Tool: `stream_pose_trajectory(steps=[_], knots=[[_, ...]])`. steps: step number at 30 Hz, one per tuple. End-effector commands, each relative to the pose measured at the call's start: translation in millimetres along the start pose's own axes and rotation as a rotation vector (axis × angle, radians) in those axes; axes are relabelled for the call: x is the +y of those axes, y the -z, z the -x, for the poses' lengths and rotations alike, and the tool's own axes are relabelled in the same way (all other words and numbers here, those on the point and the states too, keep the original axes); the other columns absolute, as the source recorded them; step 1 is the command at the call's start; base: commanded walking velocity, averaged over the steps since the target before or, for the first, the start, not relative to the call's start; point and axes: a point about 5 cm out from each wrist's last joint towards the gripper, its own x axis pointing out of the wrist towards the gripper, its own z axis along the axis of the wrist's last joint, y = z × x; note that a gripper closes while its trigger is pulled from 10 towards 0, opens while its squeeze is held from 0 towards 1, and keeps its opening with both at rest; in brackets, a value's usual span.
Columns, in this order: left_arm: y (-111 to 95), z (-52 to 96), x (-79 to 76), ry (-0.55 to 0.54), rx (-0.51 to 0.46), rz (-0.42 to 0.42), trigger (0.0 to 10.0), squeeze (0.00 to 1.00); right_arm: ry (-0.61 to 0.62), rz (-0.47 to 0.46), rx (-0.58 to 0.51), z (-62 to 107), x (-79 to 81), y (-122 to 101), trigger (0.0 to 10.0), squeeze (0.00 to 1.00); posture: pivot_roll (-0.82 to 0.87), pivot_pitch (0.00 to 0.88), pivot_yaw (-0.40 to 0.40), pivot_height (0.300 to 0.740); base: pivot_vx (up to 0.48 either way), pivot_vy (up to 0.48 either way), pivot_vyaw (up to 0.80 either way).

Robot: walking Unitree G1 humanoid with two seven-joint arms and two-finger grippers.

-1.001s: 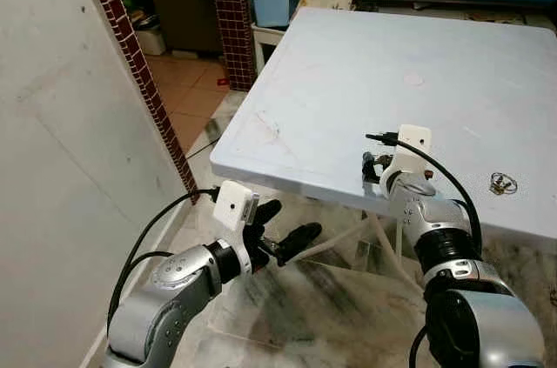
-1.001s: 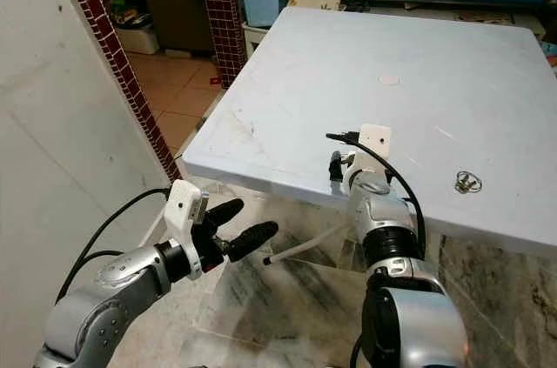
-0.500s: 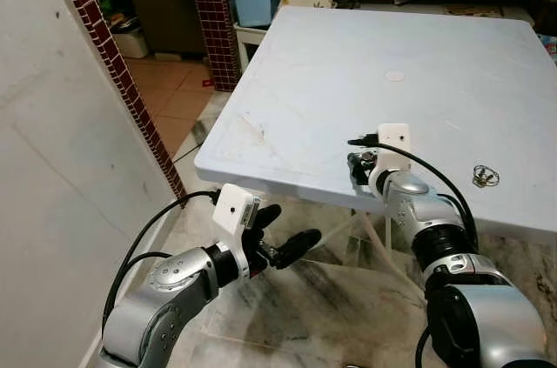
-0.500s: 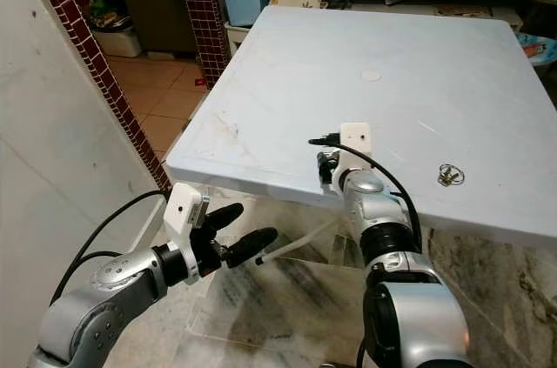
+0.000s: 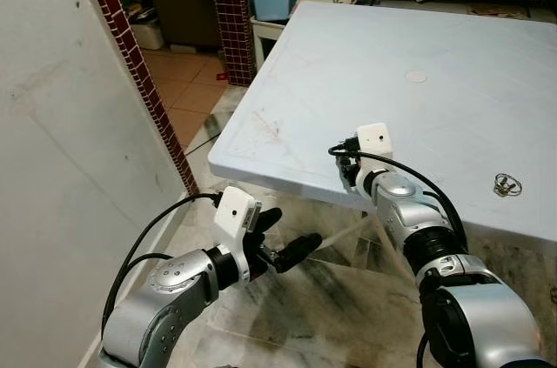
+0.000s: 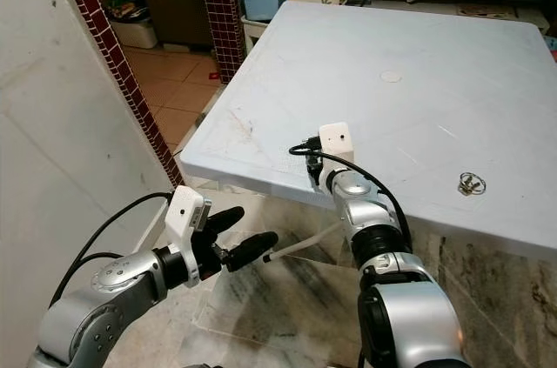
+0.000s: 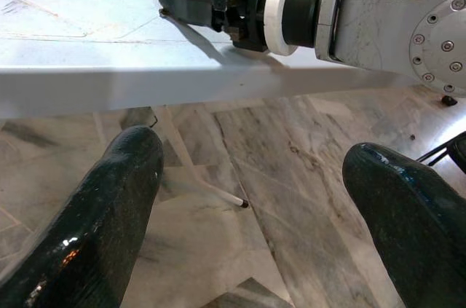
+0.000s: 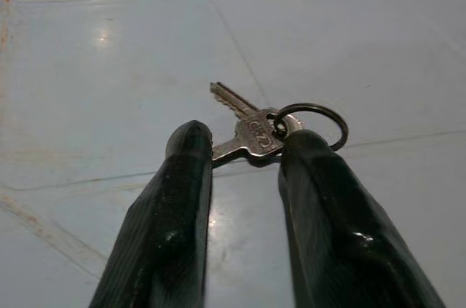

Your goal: Hang keys on a hook

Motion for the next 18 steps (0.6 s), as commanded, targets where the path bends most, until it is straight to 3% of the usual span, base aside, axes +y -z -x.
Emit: stream_pose_trajectory(steps=[1,3,6,7,9,10,11,12,13,17,18], knots=[[-2.0,2.1,-3.4,0.011,0.001,-0.017,10.0,0.00,-0.006,0.035,-0.008,-0.2,1.4,-0.3,4.0,0.00,0.04,0.064,0.084,0.740,0.000,0.000,0.00],[-1.7,2.0,-3.3,0.011,0.002,-0.017,10.0,0.00,0.010,0.037,-0.011,0.2,-0.8,0.2,4.7,0.00,0.04,0.064,0.084,0.740,0.000,0.000,0.00],[-1.1,1.7,-3.4,0.012,0.004,-0.017,10.0,0.00,0.009,0.034,-0.006,0.3,-1.5,1.7,4.6,0.00,0.04,0.064,0.084,0.740,0.000,0.000,0.00],[-0.5,1.3,-4.0,0.014,0.006,-0.018,10.0,0.00,0.010,0.041,-0.003,0.3,-1.6,2.2,5.7,0.00,0.04,0.064,0.084,0.740,0.000,0.000,0.00],[-0.4,0.9,-4.6,0.016,0.007,-0.018,10.0,0.00,0.009,0.043,-0.004,0.3,-1.7,1.1,5.9,0.00,0.04,0.067,0.085,0.740,0.000,0.000,0.00],[-0.3,0.9,-4.8,0.016,0.008,-0.018,10.0,0.00,0.004,0.044,-0.008,0.4,-1.0,-0.2,6.7,0.00,0.04,0.067,0.085,0.740,0.000,0.000,0.00],[-0.2,0.9,-4.8,0.016,0.008,-0.018,10.0,0.00,0.002,0.044,-0.010,0.4,-0.6,-0.6,6.7,0.00,0.04,0.067,0.085,0.740,0.000,0.000,0.00],[-0.1,1.0,-4.9,0.016,0.008,-0.018,10.0,0.00,-0.003,0.048,-0.013,0.5,-0.2,-1.1,7.8,0.00,0.04,0.067,0.083,0.740,0.000,0.000,0.00],[-0.2,1.2,-5.1,0.015,0.007,-0.017,10.0,0.00,-0.011,0.060,-0.022,0.9,0.5,-2.3,10.0,0.00,0.04,0.067,0.083,0.740,0.000,0.000,0.00],[-0.2,1.6,-5.5,0.014,0.006,-0.016,10.0,0.00,-0.065,0.144,-0.095,5.5,0.4,-10.7,10.0,0.00,0.05,0.069,0.080,0.740,0.000,0.000,0.00],[-0.2,1.7,-5.5,0.013,0.005,-0.015,10.0,0.00,-0.074,0.180,-0.123,8.2,-1.6,-13.8,10.0,0.04,0.05,0.069,0.080,0.740,0.000,0.000,0.00]])
